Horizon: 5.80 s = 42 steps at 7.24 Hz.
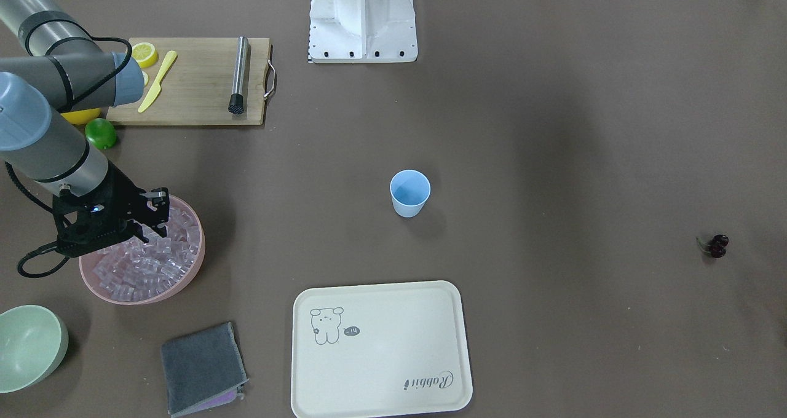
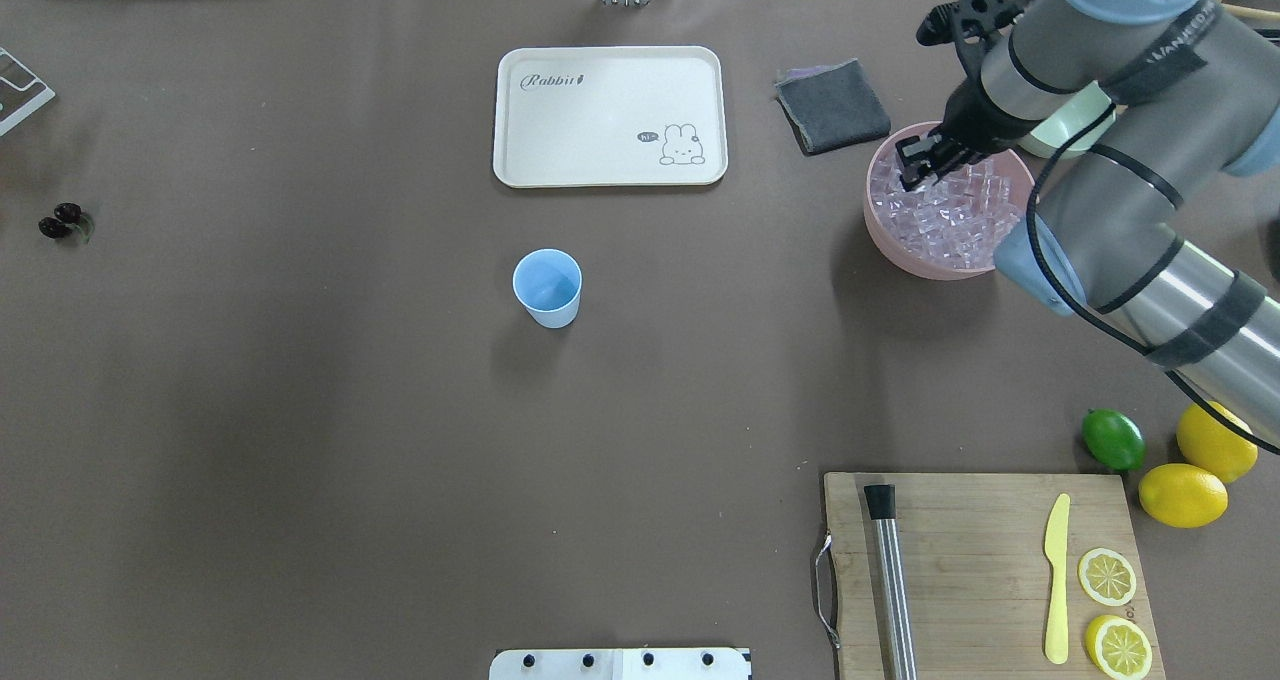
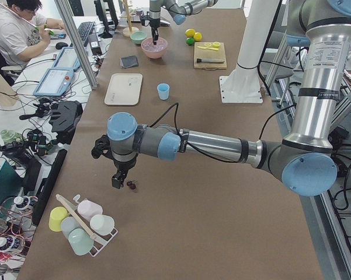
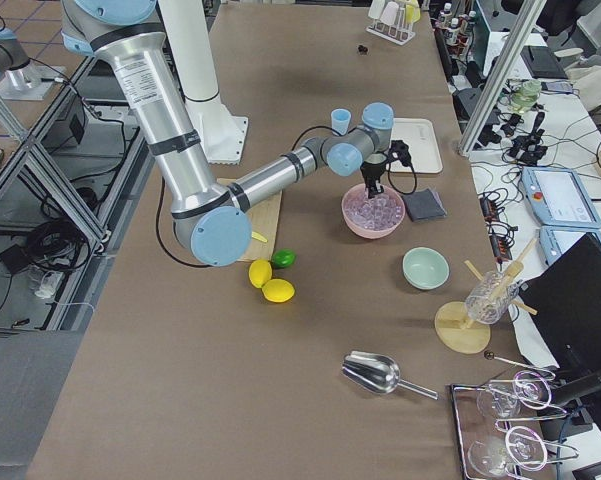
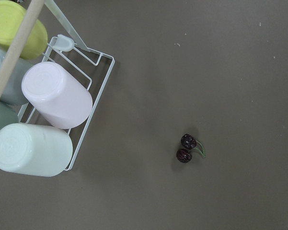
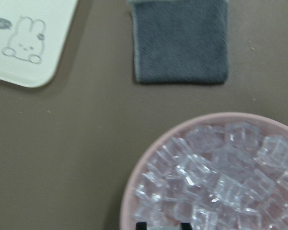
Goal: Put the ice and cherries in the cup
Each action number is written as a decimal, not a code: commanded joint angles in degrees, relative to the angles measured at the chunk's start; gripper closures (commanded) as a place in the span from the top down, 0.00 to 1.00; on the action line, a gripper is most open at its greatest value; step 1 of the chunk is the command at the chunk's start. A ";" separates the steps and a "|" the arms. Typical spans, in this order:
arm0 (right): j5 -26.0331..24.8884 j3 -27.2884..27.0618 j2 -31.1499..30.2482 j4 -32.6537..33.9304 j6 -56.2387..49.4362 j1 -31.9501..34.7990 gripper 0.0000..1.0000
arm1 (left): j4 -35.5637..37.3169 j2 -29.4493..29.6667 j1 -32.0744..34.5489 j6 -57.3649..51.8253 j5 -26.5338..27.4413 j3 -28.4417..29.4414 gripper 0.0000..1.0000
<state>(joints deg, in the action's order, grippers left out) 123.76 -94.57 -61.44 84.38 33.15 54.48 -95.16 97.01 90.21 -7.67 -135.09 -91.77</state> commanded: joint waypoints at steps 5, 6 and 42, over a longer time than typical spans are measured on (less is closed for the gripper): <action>-12.18 12.17 28.79 7.99 21.50 -15.51 0.00 | -0.46 0.11 -0.03 0.11 -0.09 1.24 0.98; -14.84 15.26 31.53 6.94 22.82 -18.24 0.00 | -1.51 0.03 -0.12 0.11 -0.26 2.03 0.98; -12.93 6.59 -0.96 5.00 -13.28 -5.53 0.79 | -7.05 -0.85 -0.21 0.20 -0.53 3.79 0.98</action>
<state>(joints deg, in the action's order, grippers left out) 111.09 -88.03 -62.35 89.38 20.07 49.20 -102.18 96.09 90.00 -7.47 -135.58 -88.04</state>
